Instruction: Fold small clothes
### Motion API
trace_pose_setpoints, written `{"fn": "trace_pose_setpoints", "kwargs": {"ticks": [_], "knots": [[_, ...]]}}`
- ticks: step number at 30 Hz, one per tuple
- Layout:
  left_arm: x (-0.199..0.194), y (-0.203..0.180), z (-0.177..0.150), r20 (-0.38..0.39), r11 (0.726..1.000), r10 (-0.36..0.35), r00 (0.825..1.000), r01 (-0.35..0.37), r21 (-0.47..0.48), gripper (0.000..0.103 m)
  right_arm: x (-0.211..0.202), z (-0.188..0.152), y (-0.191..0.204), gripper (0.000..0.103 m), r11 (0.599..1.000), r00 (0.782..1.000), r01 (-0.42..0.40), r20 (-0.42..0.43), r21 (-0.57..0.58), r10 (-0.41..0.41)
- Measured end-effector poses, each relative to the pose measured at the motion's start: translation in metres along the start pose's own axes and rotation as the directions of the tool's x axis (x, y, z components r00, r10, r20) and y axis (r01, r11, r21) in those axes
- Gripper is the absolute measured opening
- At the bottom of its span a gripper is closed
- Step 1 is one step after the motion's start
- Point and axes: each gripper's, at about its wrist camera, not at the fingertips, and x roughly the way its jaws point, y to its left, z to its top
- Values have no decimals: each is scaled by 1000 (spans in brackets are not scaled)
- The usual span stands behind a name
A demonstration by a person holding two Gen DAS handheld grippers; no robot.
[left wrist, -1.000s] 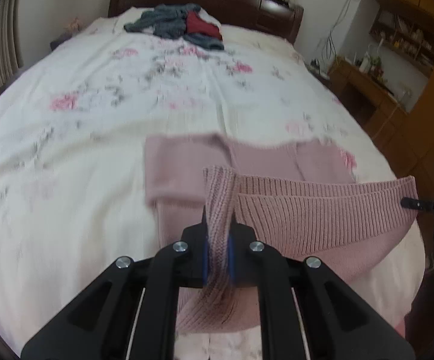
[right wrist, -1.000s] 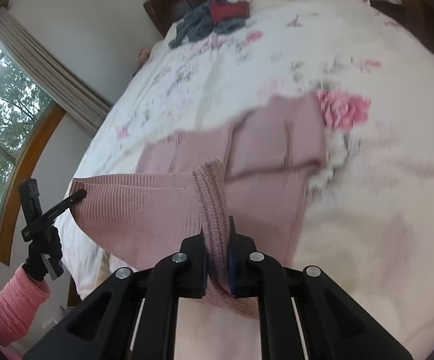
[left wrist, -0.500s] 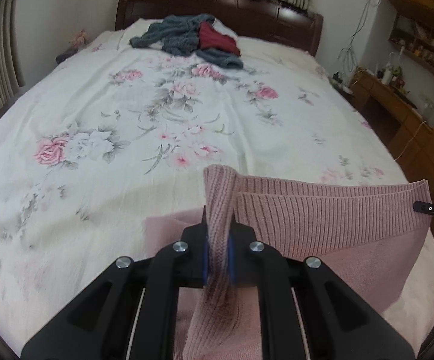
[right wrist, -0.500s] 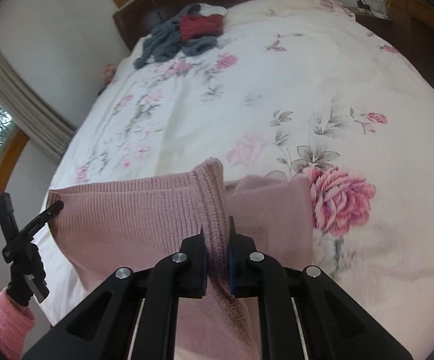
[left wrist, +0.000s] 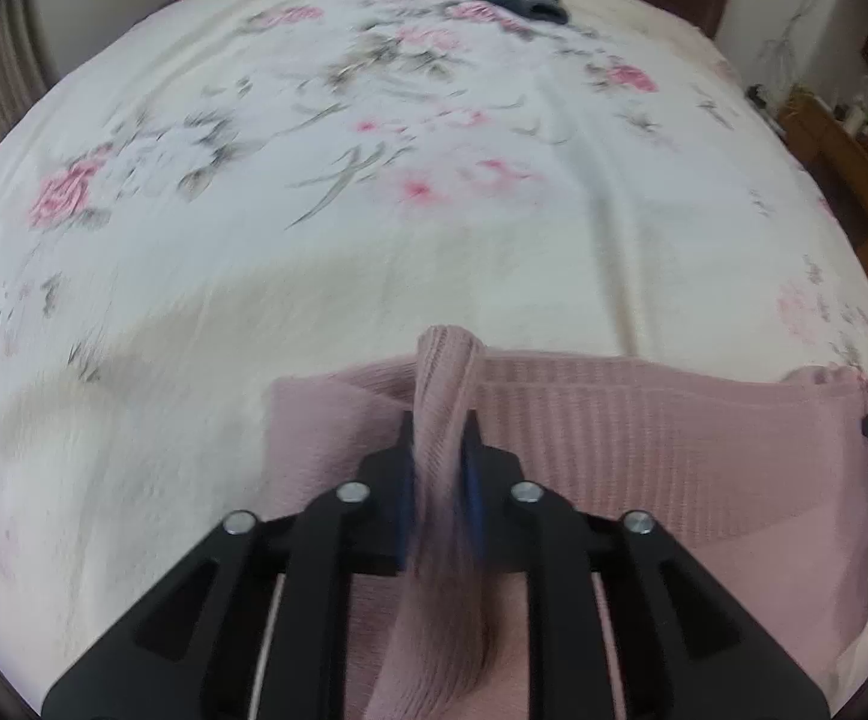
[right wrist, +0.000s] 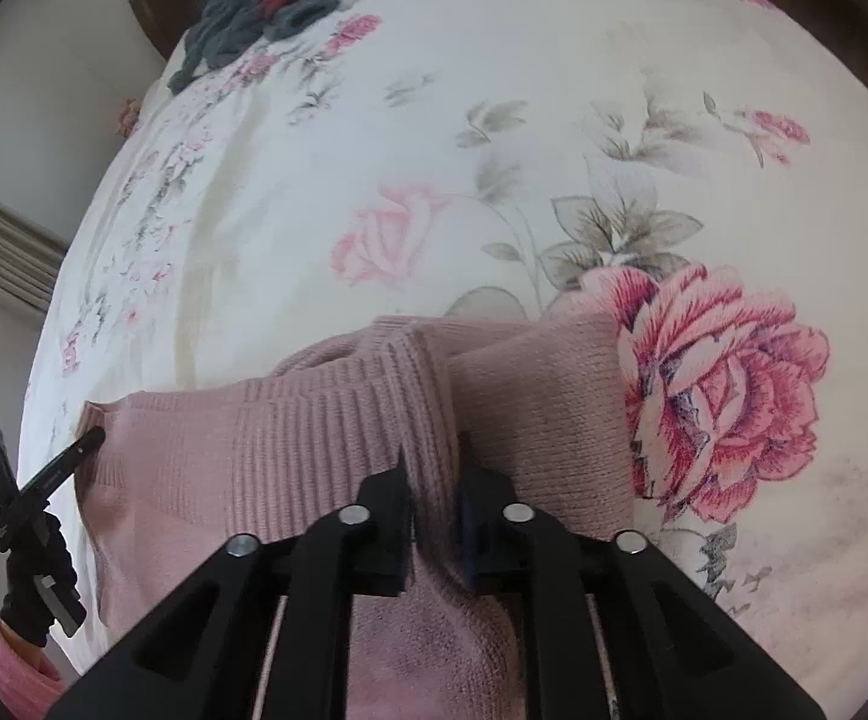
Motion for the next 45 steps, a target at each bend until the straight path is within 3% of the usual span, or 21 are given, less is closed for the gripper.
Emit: {"fn": "trace_pose_setpoints", "kwargs": {"ticks": [2,5,12,18,23,25,28,34,45], "knots": [[-4,10,-1,6,999,-22,1000,22,-31,32,-3,-1,-5,31,1000,1000,14,10,9,-14],[-17,20,-1,26,998,-28,999,30,-63,44,-14,-6,-12,33,1000,1000,14,25,20,-15],[-65,41,-16,99,995,36,994,-26,-97,46,-56,-46,-26,37,999,999,-28,23,19,27],[-104,15,-56,114,999,-35,993,36,-11,46,-72,-110,-25,43,998,997,-58,-52,-26,57],[-99,-22,-97,50,993,-90,995,86,87,49,-52,-149,-27,43,999,990,-49,-132,-17,47],[-90,-30,-109,18,991,-85,996,83,105,50,-43,-156,-28,38,997,985,-77,-151,7,77],[-73,-38,-121,-32,991,-70,997,74,112,50,-43,-156,-26,18,997,984,-77,-163,5,77],[-55,-31,-129,-83,995,-47,995,54,88,49,-77,-149,-17,12,995,989,-85,-122,-56,78],[-47,-27,-138,-83,993,-45,996,54,106,49,-43,-160,-32,11,999,985,-23,-174,-26,18]]}}
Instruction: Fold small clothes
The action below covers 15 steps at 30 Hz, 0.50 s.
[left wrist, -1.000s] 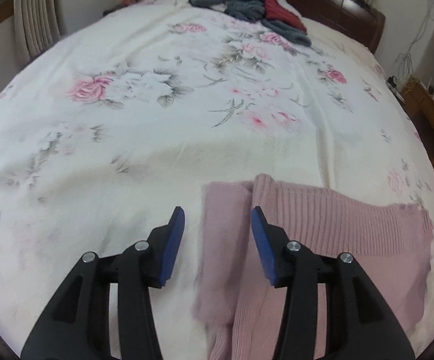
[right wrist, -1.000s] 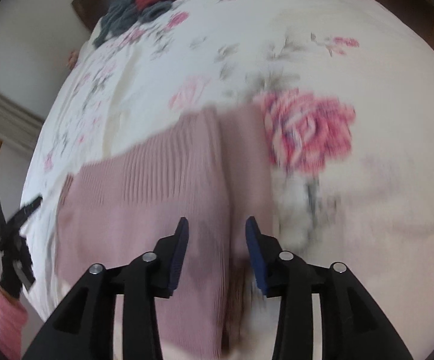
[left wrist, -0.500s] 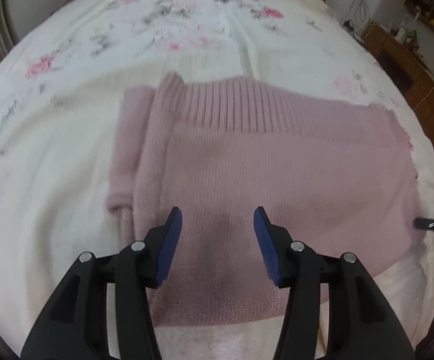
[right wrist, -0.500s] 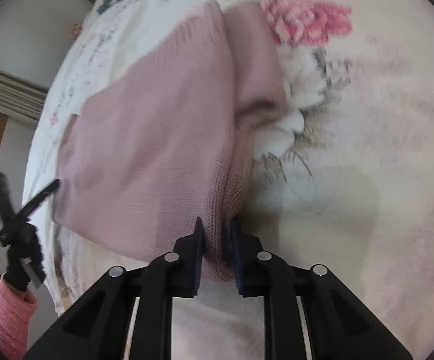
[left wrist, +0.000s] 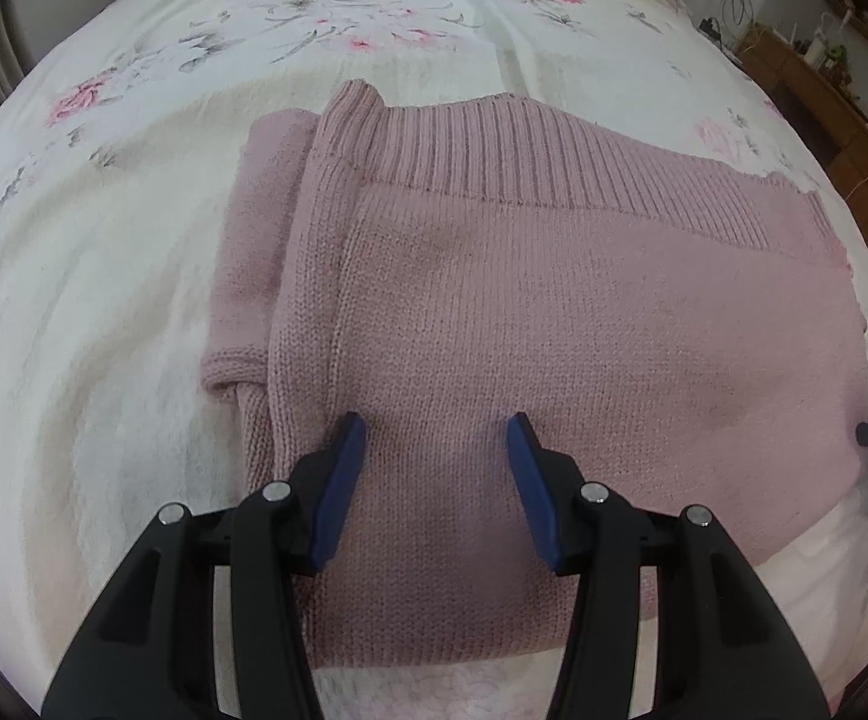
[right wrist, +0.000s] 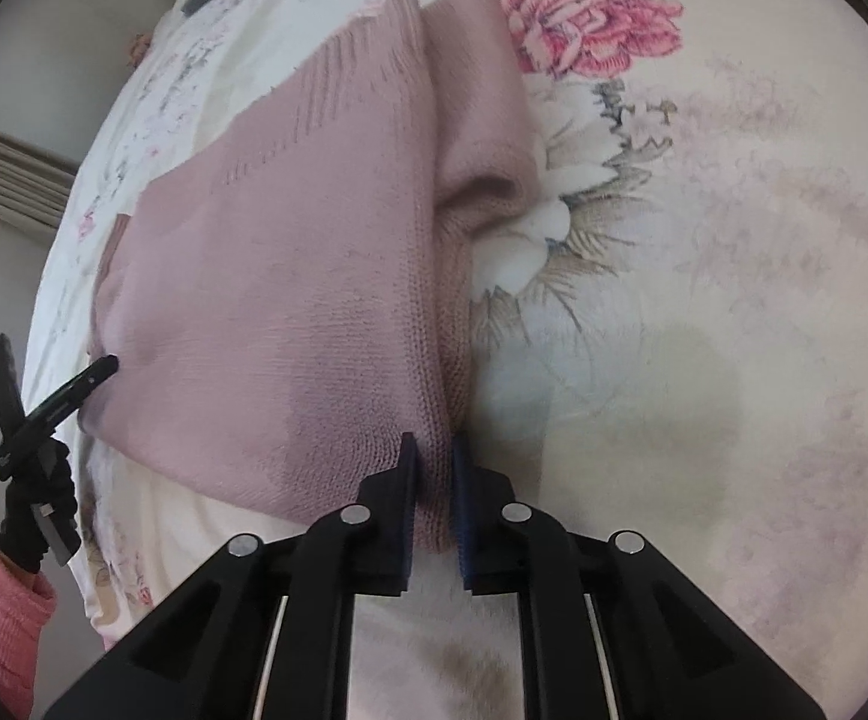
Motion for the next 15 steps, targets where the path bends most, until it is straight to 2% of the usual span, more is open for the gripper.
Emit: {"fn": "trace_pose_setpoints", "kwargs": {"ticks": [4,6,7,8,9,11,15], "knots": [[-2,-3,3,-1,1000,10,1000,-10,-4,49,0,3,-1,14,1000,1000,-5,-9,-8,5],[-8,-7,7,0,1000,6,1000,-6,-3,50,-5,5,-2,23,1000,1000,-25,-5,-2,25],[-15,-11,10,18,1000,-17,1000,17,-1,50,-13,6,-2,25,999,999,-47,18,3,47],[-19,-15,13,32,1000,-27,999,27,3,51,-18,8,-5,32,998,998,-61,35,3,60],[-23,-19,17,45,999,-33,998,33,8,54,-27,11,-7,48,996,994,-93,63,8,92],[-30,-29,27,66,998,-55,996,54,9,59,-38,17,-13,66,991,986,-133,105,32,129],[-26,-51,45,79,997,-71,994,69,28,59,-42,35,-31,70,975,971,-206,139,88,193]]}}
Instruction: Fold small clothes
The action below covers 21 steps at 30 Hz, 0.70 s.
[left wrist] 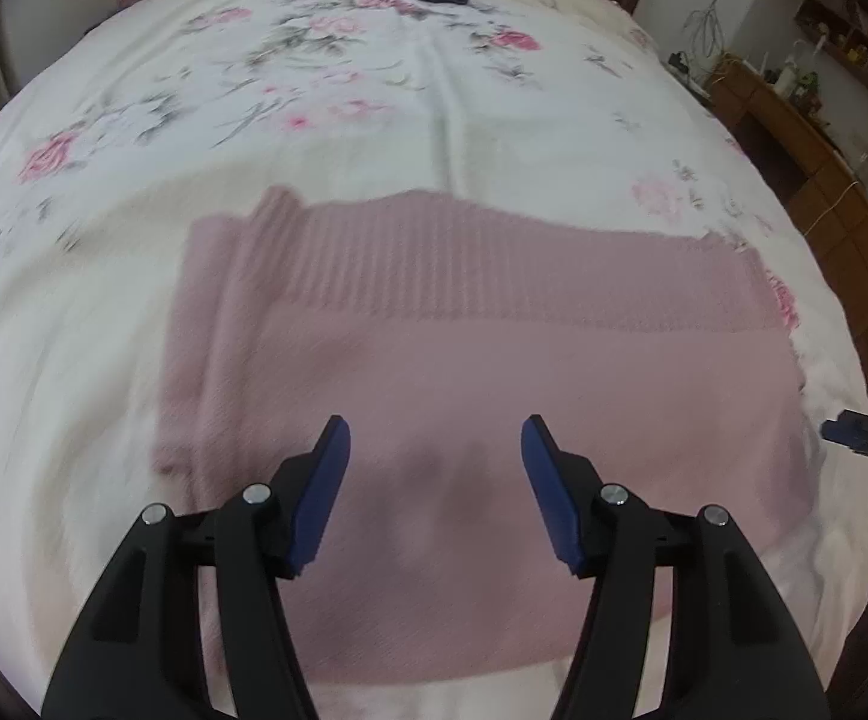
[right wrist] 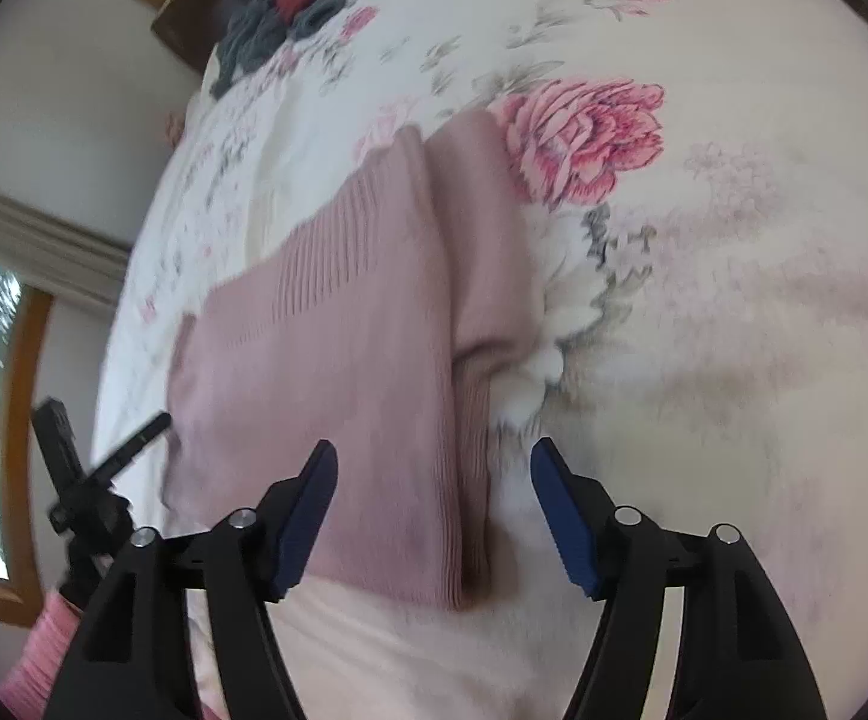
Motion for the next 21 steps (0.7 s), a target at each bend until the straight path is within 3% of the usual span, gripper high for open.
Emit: {"fn": "trace_pose_setpoints", "kwargs": {"ticks": [5,12,17,21], "knots": [[20,-17,9,-18,1000,-2,1000,2,9,59,17,20,-21,72,993,996,-91,-17,79,93],[51,-12,12,-75,1000,11,997,-12,-21,59,41,36,-37,75,986,991,-130,-24,107,133],[58,-4,8,-74,998,-20,997,16,-56,61,50,44,-34,75,984,987,-158,-7,85,159],[60,-3,7,-78,999,-26,997,23,-45,62,61,52,-24,67,986,987,-159,-6,57,160]]}}
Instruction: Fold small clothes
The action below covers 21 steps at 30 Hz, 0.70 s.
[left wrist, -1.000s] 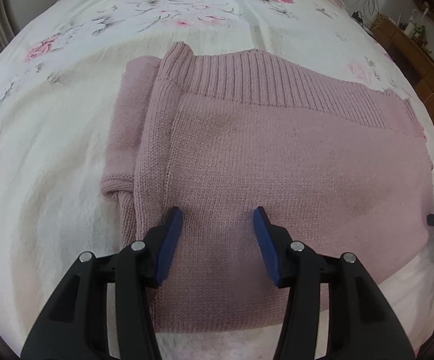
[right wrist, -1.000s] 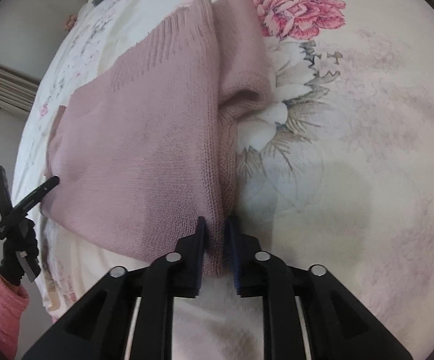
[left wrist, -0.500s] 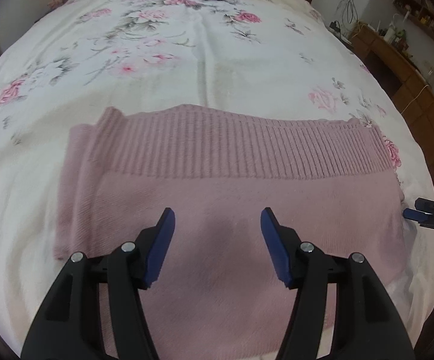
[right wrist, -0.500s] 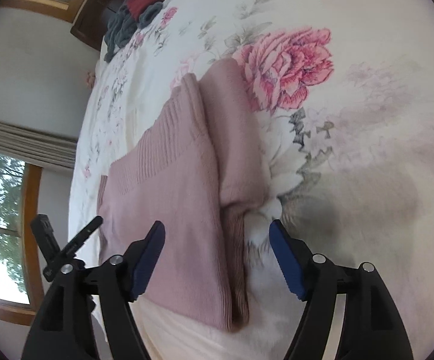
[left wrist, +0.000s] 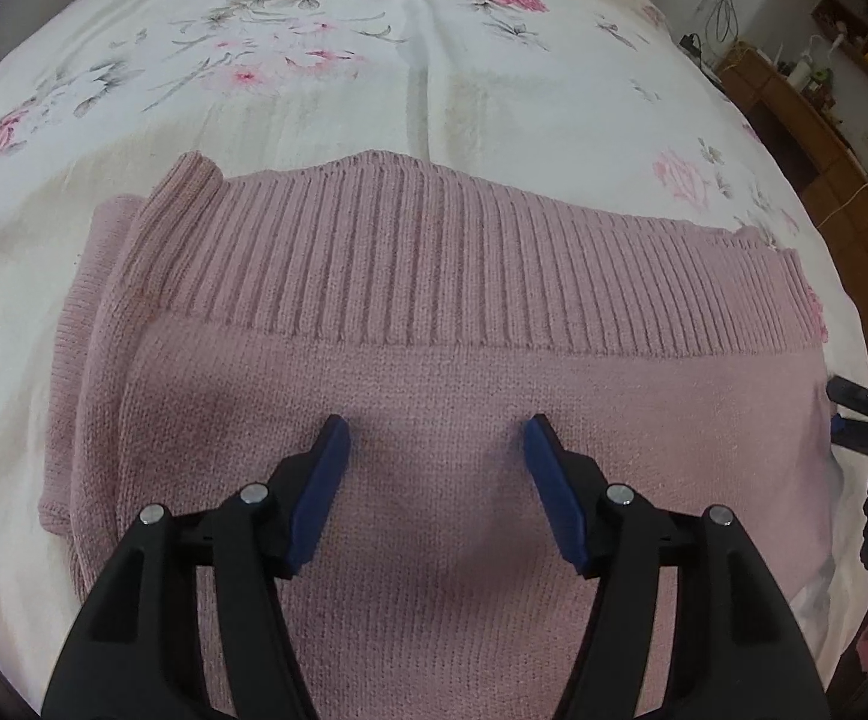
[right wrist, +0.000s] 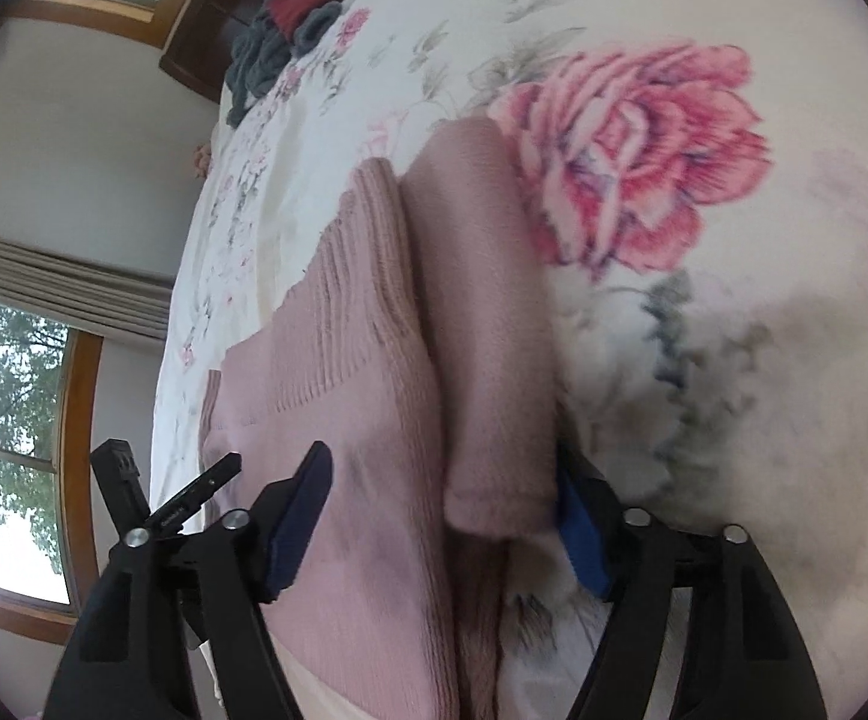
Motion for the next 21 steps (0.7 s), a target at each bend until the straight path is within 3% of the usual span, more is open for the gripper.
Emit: {"fn": "trace_pose_setpoints", "kwargs": {"ticks": [4,5,11,21], "knots": [[2,4,2,-7,1000,-20,1000,20,-11,62,8,2,0,42,1000,1000,14,2,-6,-14],[2,6,2,-6,1000,-21,1000,21,-9,62,10,2,-1,28,1000,1000,-4,-4,-1,4],[3,7,3,-5,1000,-21,1000,21,-1,63,13,-3,-13,24,999,1000,-18,-1,39,18],[3,0,4,-6,1000,-5,1000,5,-1,63,17,-3,-4,24,998,999,34,0,58,-34]]}}
